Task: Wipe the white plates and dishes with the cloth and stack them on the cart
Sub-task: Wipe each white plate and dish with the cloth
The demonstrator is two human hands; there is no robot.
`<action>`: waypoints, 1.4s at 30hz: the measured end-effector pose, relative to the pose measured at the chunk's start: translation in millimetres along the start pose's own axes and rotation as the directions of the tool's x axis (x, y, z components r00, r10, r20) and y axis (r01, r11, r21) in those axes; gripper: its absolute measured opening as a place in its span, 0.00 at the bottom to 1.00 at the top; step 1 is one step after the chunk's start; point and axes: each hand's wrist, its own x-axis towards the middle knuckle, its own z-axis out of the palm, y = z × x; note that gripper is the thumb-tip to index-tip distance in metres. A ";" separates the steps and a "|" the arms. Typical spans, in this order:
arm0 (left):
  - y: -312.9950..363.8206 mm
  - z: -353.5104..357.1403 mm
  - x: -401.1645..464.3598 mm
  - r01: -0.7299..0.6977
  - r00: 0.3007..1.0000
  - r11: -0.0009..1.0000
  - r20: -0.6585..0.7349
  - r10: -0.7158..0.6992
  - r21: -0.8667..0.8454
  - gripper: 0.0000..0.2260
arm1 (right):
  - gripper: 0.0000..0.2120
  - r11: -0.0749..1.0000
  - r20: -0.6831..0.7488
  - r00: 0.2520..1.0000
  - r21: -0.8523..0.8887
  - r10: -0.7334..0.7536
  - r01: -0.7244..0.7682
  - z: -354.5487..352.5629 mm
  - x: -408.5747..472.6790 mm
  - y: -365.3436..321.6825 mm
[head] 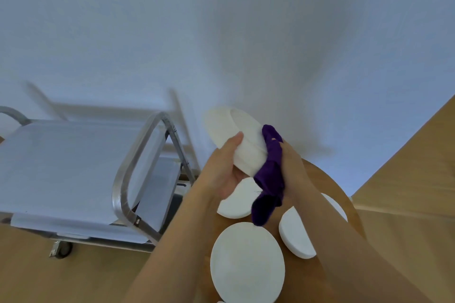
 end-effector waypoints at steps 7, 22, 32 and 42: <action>-29.0 14.2 -5.2 -0.039 0.998 0.876 -0.023 0.058 0.481 0.21 | 0.12 0.999 -0.058 0.997 -0.006 0.042 -0.042 22.9 -21.2 0.1; -16.7 -19.4 -14.3 -0.378 0.926 -0.360 0.348 -0.148 0.853 0.28 | 0.41 0.972 0.152 0.960 -0.044 0.236 -0.232 3.1 -23.4 -41.7; -8.8 -68.6 6.5 0.055 0.940 0.849 -0.313 0.133 0.525 0.39 | 0.18 0.966 -0.045 0.969 0.109 0.242 -0.236 -9.5 -15.9 -20.8; -15.8 -72.2 22.6 -0.035 0.993 0.871 -0.115 -0.024 -0.490 0.18 | 0.05 0.994 -0.187 0.982 -0.108 -0.013 -0.007 -8.2 -20.4 -14.7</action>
